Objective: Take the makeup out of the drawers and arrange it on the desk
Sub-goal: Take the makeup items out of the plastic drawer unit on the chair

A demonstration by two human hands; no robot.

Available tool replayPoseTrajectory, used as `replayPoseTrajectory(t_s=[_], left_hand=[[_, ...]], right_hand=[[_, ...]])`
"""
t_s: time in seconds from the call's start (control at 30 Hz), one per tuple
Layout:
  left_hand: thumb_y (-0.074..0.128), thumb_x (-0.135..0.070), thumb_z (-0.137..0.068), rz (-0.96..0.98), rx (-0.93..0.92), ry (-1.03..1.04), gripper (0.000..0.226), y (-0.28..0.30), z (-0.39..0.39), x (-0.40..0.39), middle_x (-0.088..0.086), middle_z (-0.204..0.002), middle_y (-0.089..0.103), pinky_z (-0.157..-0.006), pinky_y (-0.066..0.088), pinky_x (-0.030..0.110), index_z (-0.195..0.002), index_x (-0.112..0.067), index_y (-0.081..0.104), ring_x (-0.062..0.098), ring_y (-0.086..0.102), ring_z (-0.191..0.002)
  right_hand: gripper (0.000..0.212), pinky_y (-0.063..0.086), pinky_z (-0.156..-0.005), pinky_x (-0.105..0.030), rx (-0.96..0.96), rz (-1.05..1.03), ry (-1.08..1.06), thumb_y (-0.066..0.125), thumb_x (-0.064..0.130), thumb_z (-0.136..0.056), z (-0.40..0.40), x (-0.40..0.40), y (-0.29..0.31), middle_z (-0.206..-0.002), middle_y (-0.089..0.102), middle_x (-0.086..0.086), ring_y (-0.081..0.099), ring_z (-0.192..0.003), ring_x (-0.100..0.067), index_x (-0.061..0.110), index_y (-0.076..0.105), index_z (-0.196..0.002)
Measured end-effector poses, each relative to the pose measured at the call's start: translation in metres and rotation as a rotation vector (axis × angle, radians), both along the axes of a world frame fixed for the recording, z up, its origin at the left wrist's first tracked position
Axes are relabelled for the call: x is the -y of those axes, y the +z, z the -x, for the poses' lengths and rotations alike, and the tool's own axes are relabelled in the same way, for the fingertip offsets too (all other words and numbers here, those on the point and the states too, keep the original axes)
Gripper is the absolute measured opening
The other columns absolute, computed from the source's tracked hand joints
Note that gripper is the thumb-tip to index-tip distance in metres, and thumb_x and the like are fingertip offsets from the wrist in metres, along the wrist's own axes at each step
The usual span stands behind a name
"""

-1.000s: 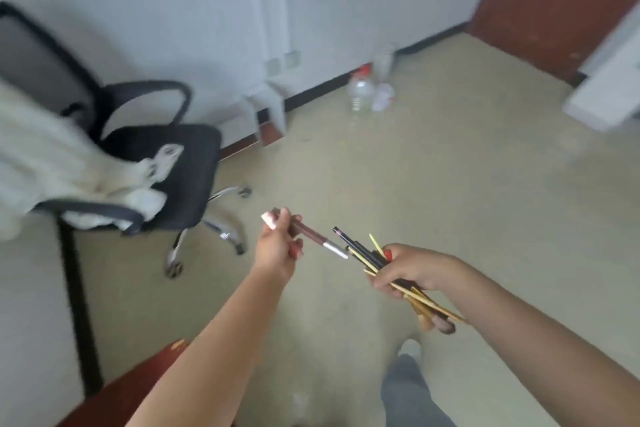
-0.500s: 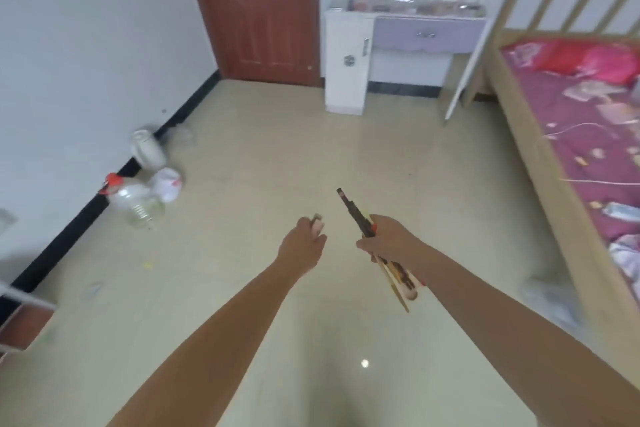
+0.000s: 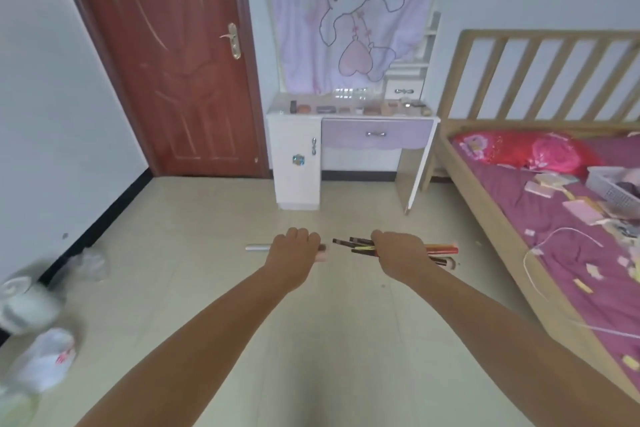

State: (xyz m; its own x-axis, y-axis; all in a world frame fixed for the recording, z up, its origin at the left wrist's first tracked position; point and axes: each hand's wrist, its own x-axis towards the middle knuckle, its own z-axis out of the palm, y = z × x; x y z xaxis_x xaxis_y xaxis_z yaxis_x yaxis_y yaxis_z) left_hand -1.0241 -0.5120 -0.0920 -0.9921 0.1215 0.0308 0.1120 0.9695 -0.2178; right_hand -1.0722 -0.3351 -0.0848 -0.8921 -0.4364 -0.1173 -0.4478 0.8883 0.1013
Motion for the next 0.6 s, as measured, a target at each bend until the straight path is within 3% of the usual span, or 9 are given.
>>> replayPoseTrajectory(t_s=[0.03,0.07,0.13,0.2,0.23,0.3,0.37,0.5,0.6], left_hand=[[0.069,-0.028,-0.078,0.013,-0.07,-0.076,0.031,0.005,0.034,0.009,0.011,-0.093,0.062,-0.064,0.046,0.025,-0.097,-0.005,0.06,0.023,0.061,-0.085],[0.084,-0.032,-0.058,0.033,-0.135,-0.138,0.036,0.012,0.065,0.016,0.007,-0.072,0.063,-0.051,0.044,0.02,-0.077,-0.008,0.065,0.021,0.062,-0.064],[0.092,-0.033,-0.027,0.043,-0.086,-0.149,0.044,0.018,0.131,0.024,0.0,-0.05,0.056,-0.038,0.033,0.013,-0.054,-0.014,0.062,0.016,0.055,-0.042],[0.086,-0.025,-0.053,0.082,-0.033,-0.133,0.037,0.027,0.196,0.032,0.007,-0.074,0.063,-0.05,0.033,0.02,-0.079,-0.009,0.065,0.02,0.062,-0.065],[0.071,-0.019,-0.075,0.1,-0.042,-0.127,0.032,0.029,0.231,0.036,0.012,-0.098,0.06,-0.061,0.034,0.025,-0.102,-0.005,0.058,0.024,0.059,-0.089],[0.044,-0.012,-0.094,0.122,-0.086,-0.109,0.033,0.02,0.314,0.048,0.012,-0.125,0.045,-0.08,0.036,0.031,-0.126,-0.005,0.037,0.026,0.045,-0.115],[0.041,-0.012,-0.095,0.132,-0.101,-0.093,0.036,0.029,0.382,0.053,0.011,-0.128,0.042,-0.089,0.037,0.032,-0.129,-0.006,0.033,0.026,0.042,-0.117],[0.042,-0.012,-0.095,0.123,-0.141,-0.062,0.033,0.044,0.525,0.072,0.01,-0.125,0.044,-0.087,0.038,0.032,-0.126,-0.007,0.036,0.025,0.043,-0.115],[0.067,-0.021,-0.079,0.121,-0.165,-0.006,0.039,0.062,0.603,0.09,0.011,-0.109,0.055,-0.067,0.039,0.032,-0.111,-0.006,0.05,0.024,0.055,-0.099]], right_hand=[[0.024,0.043,-0.074,-0.031,-0.013,-0.022,0.008,0.039,0.009,-0.092,0.03,0.005,0.006,-0.109,0.06,-0.006,0.06,-0.097,-0.026,0.011,0.043,-0.116],[0.023,0.043,-0.074,-0.031,-0.022,-0.042,0.016,0.039,0.009,-0.092,0.058,0.01,0.01,-0.108,0.06,-0.006,0.061,-0.096,-0.025,0.011,0.043,-0.115],[0.024,0.044,-0.076,-0.031,-0.043,-0.081,0.02,0.039,0.008,-0.092,0.119,0.017,0.016,-0.107,0.06,-0.005,0.061,-0.095,-0.024,0.011,0.044,-0.114],[0.025,0.043,-0.077,-0.031,-0.06,-0.126,0.01,0.039,0.006,-0.091,0.181,0.02,0.022,-0.109,0.06,-0.006,0.061,-0.097,-0.025,0.011,0.043,-0.115],[0.025,0.042,-0.076,-0.03,-0.07,-0.14,0.002,0.039,0.006,-0.091,0.215,0.021,0.024,-0.11,0.06,-0.006,0.061,-0.098,-0.025,0.01,0.043,-0.115],[0.025,0.043,-0.077,-0.031,-0.109,-0.137,-0.012,0.039,0.005,-0.091,0.29,0.022,0.029,-0.111,0.06,-0.007,0.061,-0.099,-0.026,0.009,0.043,-0.116],[0.026,0.045,-0.079,-0.031,-0.139,-0.135,-0.018,0.039,0.004,-0.091,0.363,0.021,0.036,-0.111,0.06,-0.007,0.06,-0.101,-0.026,0.008,0.044,-0.116],[0.03,0.043,-0.078,-0.029,-0.187,-0.132,-0.029,0.041,0.004,-0.089,0.516,0.027,0.062,-0.112,0.06,-0.006,0.059,-0.102,-0.024,0.009,0.043,-0.119],[0.028,0.043,-0.083,-0.029,-0.2,-0.135,-0.045,0.04,0.005,-0.092,0.609,0.038,0.073,-0.113,0.06,-0.007,0.059,-0.102,-0.023,0.009,0.045,-0.118]])
